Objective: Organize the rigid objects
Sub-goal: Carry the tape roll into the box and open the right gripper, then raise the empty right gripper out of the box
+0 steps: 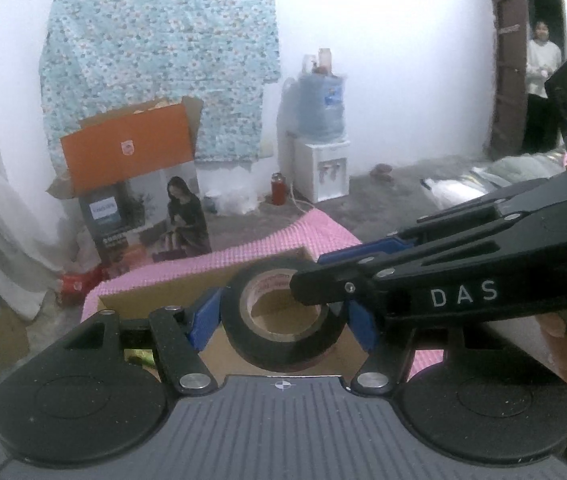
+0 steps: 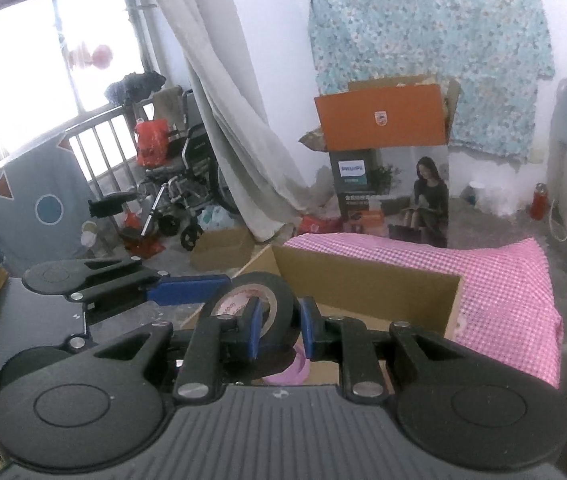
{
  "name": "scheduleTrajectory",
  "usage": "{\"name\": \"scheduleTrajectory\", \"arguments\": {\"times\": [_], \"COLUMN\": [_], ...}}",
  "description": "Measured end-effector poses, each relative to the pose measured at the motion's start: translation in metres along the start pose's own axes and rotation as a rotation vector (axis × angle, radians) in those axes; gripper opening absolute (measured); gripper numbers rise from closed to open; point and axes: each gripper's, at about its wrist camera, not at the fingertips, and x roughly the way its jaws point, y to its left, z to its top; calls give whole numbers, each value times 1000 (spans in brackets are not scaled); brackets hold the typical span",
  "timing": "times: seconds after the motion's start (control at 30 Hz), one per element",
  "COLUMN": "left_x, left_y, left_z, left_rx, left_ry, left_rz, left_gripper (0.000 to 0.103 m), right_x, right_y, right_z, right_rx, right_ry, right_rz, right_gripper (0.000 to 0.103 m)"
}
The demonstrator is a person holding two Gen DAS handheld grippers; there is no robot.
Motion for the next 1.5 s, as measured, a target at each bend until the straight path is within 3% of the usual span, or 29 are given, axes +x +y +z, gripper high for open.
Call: {"name": "scheduleTrajectory", "arguments": {"times": [0.2, 0.4, 0.67, 0.87, 1.27, 1.5], "left_x": [31, 63, 138, 191, 245, 241], "left_y": [27, 72, 106, 109, 115, 122], "left_z": [21, 28, 7, -7, -23, -17], "left_rx": [-22, -60, -67, -59, -91, -108], "left_ry": [69, 203, 433, 547, 629, 612], "left_rz": [17, 21, 2, -42, -89, -77], "left_gripper": [66, 66, 66, 67, 67, 77], "right_x": [44, 107, 199, 246, 285, 290], "right_y": [-15, -23, -48, -82, -124, -127], "right_z": [35, 52, 39, 22, 2, 2], "right_rx": [13, 65, 160, 223, 292, 363], "right_ry": [80, 198, 393, 508, 566, 546], "right_rz": [14, 68, 94, 56, -4, 23], "right_gripper": [23, 23, 22, 22, 23, 24]}}
